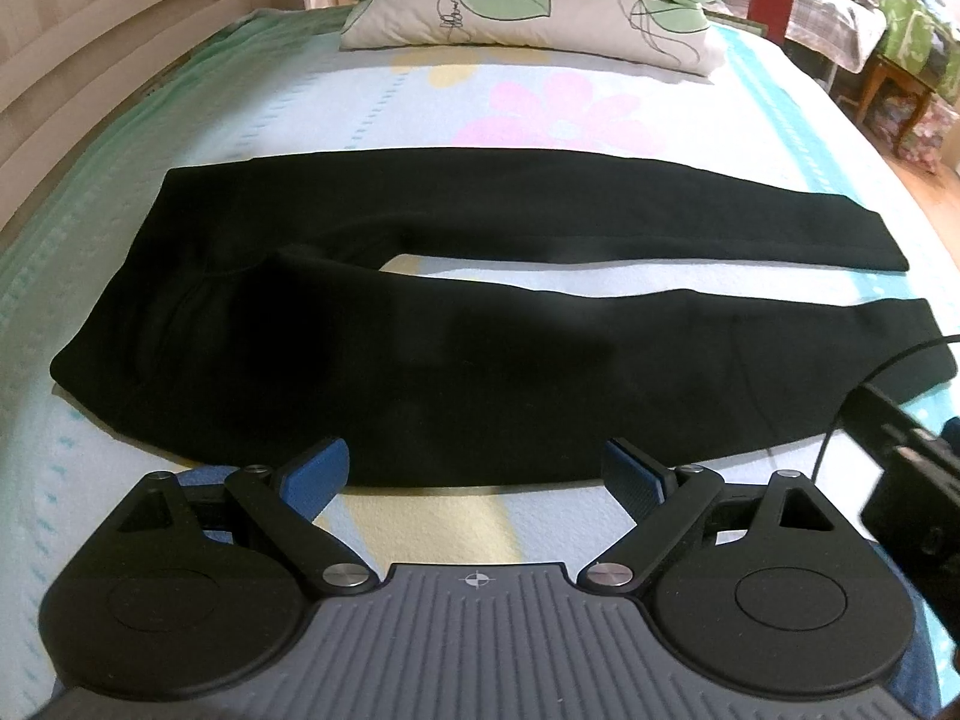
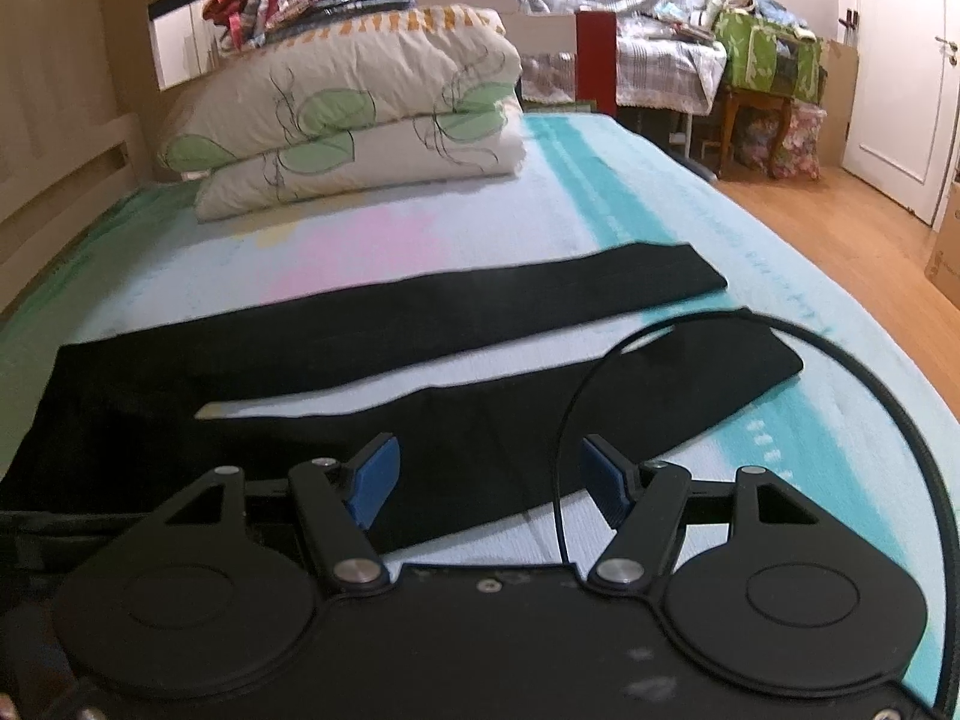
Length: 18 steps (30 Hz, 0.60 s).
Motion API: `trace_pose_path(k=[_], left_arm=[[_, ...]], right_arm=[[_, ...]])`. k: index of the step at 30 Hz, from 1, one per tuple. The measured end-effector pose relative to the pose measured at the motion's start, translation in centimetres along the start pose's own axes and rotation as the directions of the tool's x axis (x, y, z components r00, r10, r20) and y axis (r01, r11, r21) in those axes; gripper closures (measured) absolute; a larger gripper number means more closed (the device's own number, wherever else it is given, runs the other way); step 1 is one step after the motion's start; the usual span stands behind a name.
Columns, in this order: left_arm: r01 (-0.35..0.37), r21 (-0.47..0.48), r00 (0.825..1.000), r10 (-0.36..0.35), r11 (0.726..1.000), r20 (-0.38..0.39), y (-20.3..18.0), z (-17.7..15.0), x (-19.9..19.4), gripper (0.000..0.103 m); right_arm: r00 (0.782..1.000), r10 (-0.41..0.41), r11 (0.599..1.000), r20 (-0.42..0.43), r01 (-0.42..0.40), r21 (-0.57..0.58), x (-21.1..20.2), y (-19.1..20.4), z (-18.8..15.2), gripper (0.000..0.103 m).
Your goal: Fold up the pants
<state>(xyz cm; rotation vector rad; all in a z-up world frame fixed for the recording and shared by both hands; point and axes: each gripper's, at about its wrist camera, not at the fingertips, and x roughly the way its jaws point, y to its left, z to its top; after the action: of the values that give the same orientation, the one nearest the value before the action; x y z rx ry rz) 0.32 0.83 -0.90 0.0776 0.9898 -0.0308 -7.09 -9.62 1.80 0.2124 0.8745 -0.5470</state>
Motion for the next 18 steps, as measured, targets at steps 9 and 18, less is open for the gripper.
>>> trace_pose_path(k=[9, 18], left_arm=[[0.022, -0.007, 0.999, -0.022, 1.0, 0.032, 1.3, 1.4, -0.8, 0.011], [-0.002, 0.001, 0.983, 0.002, 1.0, 0.181, 3.1, 3.6, -2.5, 0.011]], right_arm=[[1.0, 0.02, 0.999, 0.02, -0.02, -0.028, -0.6, 0.4, 0.5, 0.033], [0.993, 0.051, 0.998, 0.107, -0.054, 0.021, -0.3, -0.1, 2.7, 0.033]])
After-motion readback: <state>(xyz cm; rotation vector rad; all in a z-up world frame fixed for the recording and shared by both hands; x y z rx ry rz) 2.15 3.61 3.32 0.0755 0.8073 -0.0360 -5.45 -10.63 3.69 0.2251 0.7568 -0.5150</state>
